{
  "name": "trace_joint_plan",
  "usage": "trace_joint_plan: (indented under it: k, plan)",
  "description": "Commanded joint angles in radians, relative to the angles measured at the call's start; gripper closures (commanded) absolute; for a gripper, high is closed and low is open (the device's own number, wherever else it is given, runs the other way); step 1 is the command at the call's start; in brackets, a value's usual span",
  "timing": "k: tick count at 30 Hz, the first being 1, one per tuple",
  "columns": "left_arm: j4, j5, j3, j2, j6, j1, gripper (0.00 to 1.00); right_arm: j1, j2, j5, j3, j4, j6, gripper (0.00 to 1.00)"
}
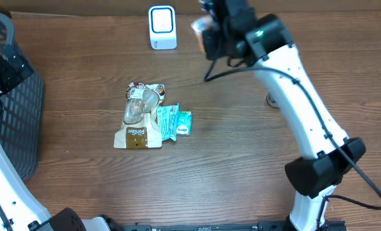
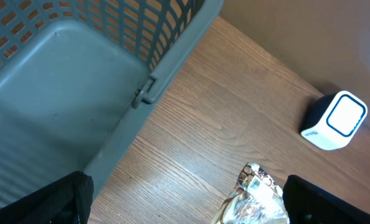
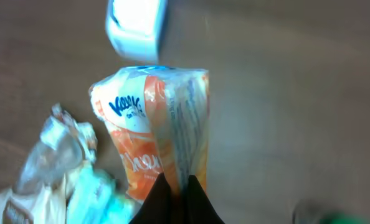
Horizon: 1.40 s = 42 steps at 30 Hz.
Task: Scan the item barcode
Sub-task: 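Place Kleenex pack beside jar at right and release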
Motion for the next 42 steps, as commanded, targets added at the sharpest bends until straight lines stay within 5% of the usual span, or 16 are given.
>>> trace_joint_plan:
  k: [1, 13, 22, 42]
  plan:
    - [0.003, -0.003, 0.003, -0.003, 0.019, -0.002, 0.01, -0.066, 0.019, -0.087, -0.080, -0.063, 0.105, 0.96]
    - [0.003, -0.003, 0.003, -0.003, 0.019, -0.002, 0.00, -0.194, 0.021, 0.053, -0.558, 0.146, 0.104, 0.96]
    - [0.003, -0.003, 0.003, -0.003, 0.019, -0.002, 0.00, -0.235, 0.021, 0.211, -0.644, 0.201, -0.062, 0.96]
    - [0.003, -0.003, 0.003, -0.003, 0.019, -0.002, 0.01, -0.326, 0.021, 0.311, -0.649, 0.228, -0.054, 0.96]
